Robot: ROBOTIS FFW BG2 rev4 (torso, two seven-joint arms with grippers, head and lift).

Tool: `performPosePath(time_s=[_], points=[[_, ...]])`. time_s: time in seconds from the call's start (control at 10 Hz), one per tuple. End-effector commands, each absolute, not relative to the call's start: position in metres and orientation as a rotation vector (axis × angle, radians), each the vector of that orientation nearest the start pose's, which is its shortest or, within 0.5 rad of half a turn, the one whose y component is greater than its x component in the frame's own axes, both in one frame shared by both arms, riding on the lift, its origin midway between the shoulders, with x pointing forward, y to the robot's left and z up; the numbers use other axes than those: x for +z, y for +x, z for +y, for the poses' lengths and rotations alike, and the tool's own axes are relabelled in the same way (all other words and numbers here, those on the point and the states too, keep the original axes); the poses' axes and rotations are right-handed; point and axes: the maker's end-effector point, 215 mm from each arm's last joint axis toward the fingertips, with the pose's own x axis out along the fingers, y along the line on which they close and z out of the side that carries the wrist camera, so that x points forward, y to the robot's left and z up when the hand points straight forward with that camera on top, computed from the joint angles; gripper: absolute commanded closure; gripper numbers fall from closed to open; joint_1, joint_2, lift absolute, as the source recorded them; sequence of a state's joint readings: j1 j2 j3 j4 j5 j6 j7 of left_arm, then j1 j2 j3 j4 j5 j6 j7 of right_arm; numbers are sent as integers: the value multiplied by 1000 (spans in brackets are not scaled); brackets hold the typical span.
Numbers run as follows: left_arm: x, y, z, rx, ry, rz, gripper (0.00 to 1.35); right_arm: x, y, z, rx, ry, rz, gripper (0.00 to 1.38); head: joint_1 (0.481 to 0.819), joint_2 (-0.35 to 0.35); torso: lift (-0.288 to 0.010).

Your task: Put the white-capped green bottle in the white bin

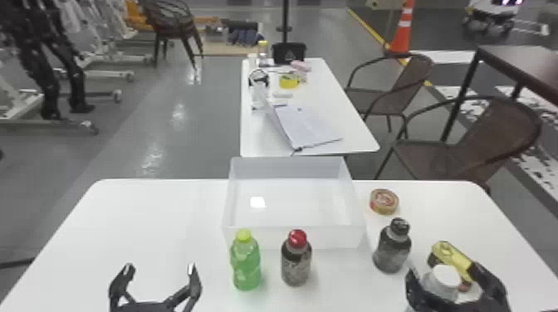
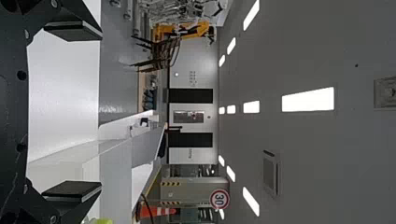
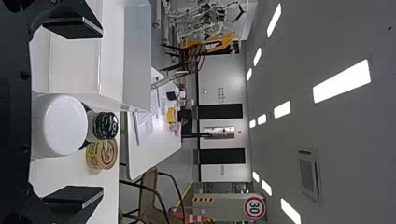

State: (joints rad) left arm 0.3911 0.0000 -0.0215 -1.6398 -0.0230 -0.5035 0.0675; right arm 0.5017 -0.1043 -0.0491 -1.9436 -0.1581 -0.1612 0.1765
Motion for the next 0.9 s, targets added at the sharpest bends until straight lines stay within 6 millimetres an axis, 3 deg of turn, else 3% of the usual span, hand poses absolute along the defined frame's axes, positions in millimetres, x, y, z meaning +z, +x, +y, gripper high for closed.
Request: performPosePath(time_s=[0.0,0.8], points=[[-357,449,226,40,3,-181,167,-343,439,-234,163,39,-34,111,549,0,-100],[-358,450,226,40,-4,-178,167,-344,444,-235,161,45,-35,113,549,0,-100]])
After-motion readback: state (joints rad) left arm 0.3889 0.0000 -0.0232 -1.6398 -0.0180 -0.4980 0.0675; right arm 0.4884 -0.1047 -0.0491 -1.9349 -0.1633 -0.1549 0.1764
